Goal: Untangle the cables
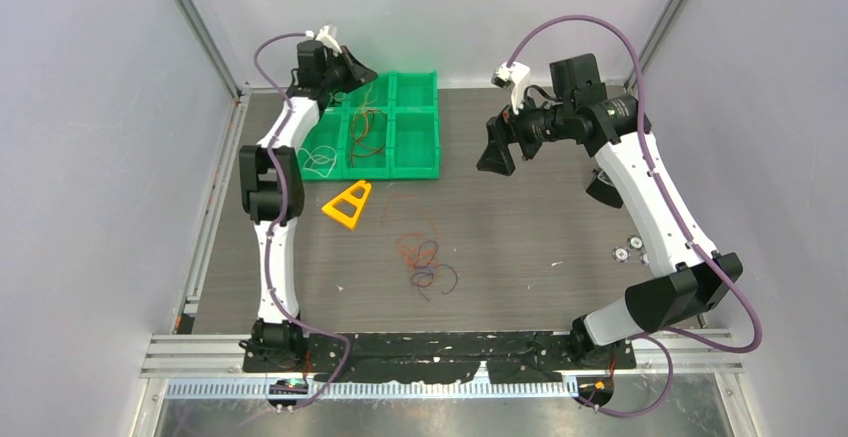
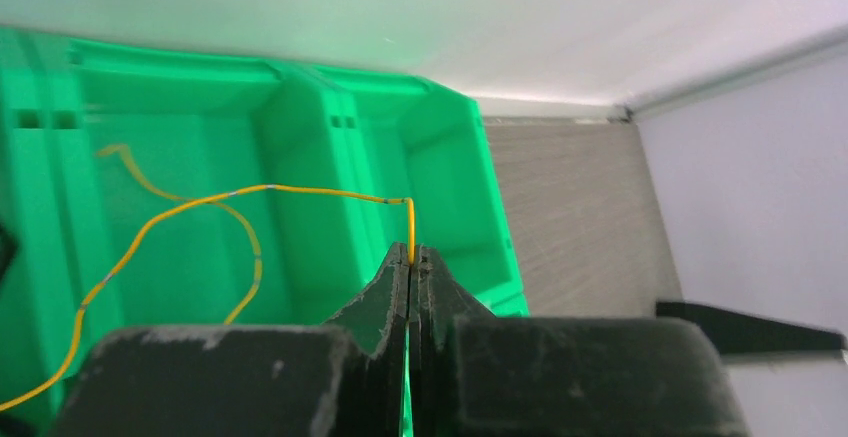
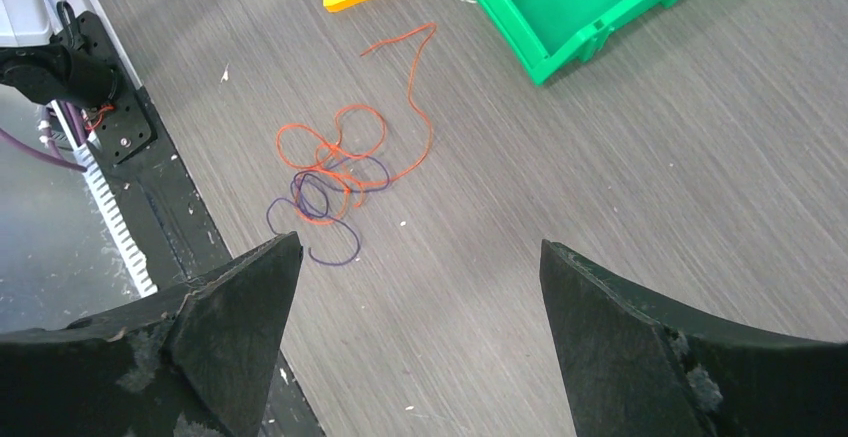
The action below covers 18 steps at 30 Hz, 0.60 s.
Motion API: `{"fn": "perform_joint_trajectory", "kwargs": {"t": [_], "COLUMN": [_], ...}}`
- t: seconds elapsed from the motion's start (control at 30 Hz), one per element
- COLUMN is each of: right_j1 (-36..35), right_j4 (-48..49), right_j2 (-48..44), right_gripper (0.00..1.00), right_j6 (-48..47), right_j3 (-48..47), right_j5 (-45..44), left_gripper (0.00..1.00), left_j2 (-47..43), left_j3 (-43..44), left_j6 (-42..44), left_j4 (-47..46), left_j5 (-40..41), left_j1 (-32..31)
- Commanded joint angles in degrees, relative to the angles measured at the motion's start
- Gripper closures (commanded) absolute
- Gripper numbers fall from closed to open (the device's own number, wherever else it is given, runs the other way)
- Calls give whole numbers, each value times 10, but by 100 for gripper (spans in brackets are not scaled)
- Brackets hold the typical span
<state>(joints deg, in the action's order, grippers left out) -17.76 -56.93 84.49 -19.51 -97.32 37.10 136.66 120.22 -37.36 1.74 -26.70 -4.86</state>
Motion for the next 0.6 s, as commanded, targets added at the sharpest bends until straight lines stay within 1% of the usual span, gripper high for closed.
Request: {"fn": "perform_joint_trajectory", "kwargs": {"t": [0.0,0.07,0.17,0.3,0.4,0.57], "right_j1": [4,3,4,3,4,3], "right_j4": [-12,-12,-10,-9,-10,-20], "right_j2": [-3,-2,3,4,4,12], "right_gripper": [5,5,5,5,5,5], "right_j6": [7,11,17,19,22,23], "right_j3": [-24,-24,-29,-31,-29,-40], "right_j5": [-1,1,2,1,1,-2], "left_gripper": [100,100,100,100,100,100], "left_j2": [3,7,23,23,23,40], "left_j3": [22,36,77,61,41,41], "left_j6": [-18,-8,-7,-35,-58,-61], "left_j4": [-108,-121,-100,-125,-118,-54], "left_j5": [-126,-143,-148,-175,-156,-102], "left_j1": [-8,-12,-13,-13,-10,4]}}
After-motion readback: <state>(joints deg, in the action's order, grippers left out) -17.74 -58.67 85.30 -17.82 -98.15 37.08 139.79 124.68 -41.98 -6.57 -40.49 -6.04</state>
